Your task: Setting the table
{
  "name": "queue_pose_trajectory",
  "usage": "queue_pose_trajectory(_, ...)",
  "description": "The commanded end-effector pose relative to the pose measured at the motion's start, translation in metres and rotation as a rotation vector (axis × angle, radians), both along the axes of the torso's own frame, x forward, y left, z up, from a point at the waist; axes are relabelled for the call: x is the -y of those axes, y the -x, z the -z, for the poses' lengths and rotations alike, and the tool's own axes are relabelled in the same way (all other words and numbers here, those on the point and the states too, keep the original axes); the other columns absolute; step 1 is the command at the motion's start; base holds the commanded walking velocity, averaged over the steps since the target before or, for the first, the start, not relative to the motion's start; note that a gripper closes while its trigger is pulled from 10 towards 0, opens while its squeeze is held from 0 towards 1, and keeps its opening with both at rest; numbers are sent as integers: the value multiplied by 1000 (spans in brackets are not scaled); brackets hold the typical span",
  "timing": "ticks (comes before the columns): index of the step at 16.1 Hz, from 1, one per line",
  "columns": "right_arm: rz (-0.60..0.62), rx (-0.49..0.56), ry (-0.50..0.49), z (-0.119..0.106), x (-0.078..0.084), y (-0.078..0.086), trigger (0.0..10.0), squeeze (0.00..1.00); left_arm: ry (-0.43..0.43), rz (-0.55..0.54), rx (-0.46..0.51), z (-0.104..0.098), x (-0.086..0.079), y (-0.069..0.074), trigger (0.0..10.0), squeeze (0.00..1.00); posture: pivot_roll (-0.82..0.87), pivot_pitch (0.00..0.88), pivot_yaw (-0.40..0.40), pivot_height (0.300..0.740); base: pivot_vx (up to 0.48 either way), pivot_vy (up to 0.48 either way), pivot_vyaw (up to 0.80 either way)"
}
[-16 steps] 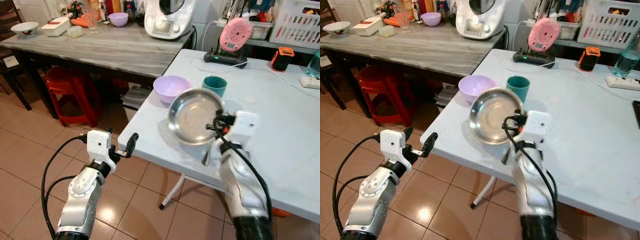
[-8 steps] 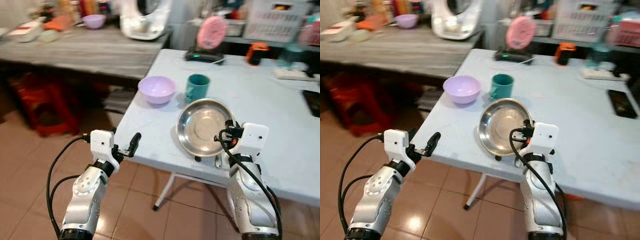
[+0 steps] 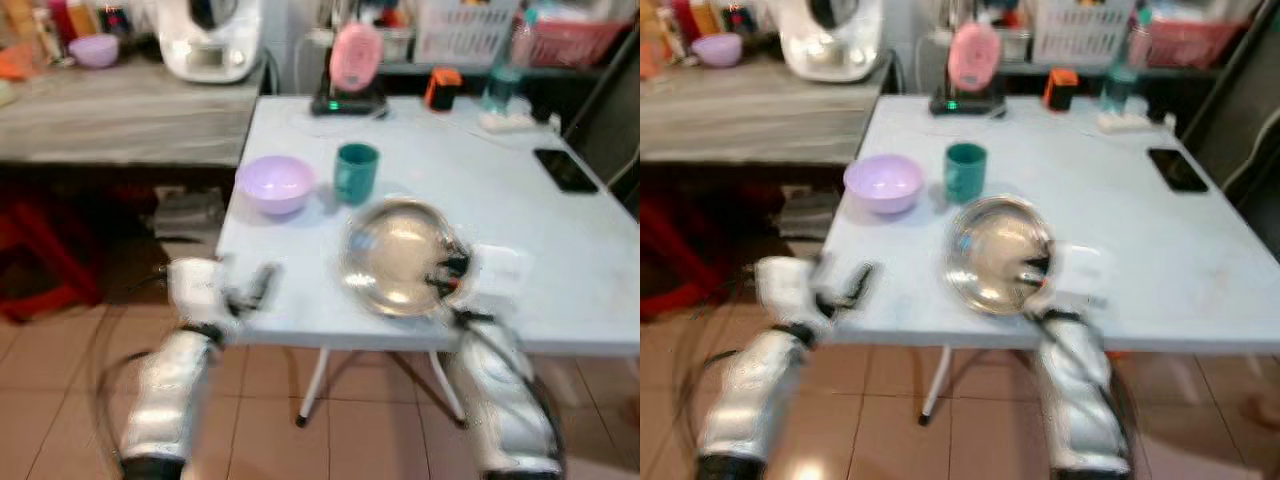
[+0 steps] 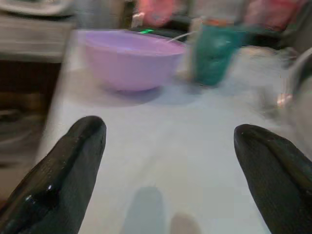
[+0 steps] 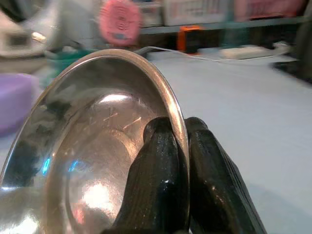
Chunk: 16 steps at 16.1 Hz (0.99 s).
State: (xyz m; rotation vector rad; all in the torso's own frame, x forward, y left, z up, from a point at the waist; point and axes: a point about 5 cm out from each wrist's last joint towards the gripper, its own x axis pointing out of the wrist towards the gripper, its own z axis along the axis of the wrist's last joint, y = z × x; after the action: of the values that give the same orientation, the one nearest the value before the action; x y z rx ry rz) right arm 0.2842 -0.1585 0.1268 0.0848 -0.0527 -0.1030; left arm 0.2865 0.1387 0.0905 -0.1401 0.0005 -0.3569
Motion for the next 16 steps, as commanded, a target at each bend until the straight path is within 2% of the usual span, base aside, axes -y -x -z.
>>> queue_pose_trajectory(1,-19,48,-4,-12,-8,-2,10000,0,-23,-28,1,0,-10,0,10000,0,14,0,12,740,0,292,-800)
queue_pose_trajectory(10,-14,82,23,-17,-6,-1,10000,0,-25,-27,2,1,-10,-2,10000,0,10,0,15,740,0,342,0)
queue_pose_trajectory(12,-18,84,20,-18,-7,-1,10000,0,-26,-30,1,1,-10,-2,10000,0,10,0,15,740,0,379,538)
queue_pose_trajectory(16,-19,85,19,-18,-7,-1,10000,0,-31,-30,0,2,-10,-2,10000,0,11,0,13,740,0,380,0)
